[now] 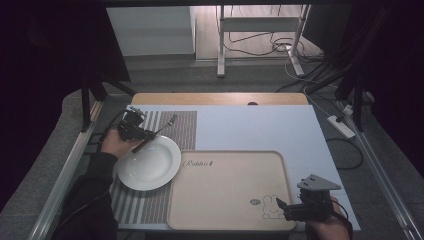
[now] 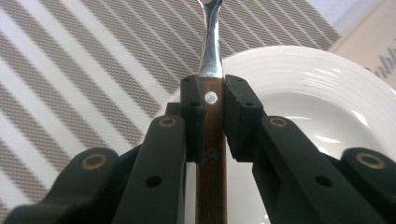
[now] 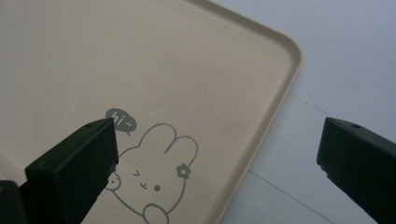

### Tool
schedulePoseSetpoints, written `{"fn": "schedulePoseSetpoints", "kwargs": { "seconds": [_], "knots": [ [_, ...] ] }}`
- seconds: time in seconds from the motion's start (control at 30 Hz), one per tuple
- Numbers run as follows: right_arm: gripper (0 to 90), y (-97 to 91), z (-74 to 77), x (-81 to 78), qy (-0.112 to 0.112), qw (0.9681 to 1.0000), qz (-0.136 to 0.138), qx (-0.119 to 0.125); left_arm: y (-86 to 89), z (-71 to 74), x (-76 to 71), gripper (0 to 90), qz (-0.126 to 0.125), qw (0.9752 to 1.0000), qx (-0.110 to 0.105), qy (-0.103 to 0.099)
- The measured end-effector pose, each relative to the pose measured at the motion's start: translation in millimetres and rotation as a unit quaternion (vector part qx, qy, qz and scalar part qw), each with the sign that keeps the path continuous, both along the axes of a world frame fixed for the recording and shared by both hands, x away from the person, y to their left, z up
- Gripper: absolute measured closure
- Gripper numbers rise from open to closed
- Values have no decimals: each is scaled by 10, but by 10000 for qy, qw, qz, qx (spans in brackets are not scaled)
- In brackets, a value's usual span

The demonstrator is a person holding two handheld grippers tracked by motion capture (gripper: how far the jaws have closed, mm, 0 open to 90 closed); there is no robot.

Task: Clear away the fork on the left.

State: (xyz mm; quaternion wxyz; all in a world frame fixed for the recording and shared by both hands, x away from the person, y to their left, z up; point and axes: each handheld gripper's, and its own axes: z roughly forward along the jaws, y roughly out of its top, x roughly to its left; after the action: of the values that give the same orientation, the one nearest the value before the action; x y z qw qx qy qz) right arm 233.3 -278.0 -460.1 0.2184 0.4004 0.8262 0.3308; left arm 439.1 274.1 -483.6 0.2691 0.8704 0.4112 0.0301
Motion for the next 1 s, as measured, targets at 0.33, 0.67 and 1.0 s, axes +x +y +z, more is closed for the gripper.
{"fn": "schedulePoseSetpoints", "kwargs": {
  "seconds": [0.33,0.67,1.0],
  "knots": [
    [0,1,4,-13,-52,10000,26,1,-136,21,-252,781,-71,10000,6,-15],
    [0,8,6,-23,-87,9999,55,-32,-303,84,-521,781,-196,9998,3,-65],
    [0,22,4,-33,-134,9998,103,-104,-516,120,-799,781,-185,9998,3,-82]
  ]
}}
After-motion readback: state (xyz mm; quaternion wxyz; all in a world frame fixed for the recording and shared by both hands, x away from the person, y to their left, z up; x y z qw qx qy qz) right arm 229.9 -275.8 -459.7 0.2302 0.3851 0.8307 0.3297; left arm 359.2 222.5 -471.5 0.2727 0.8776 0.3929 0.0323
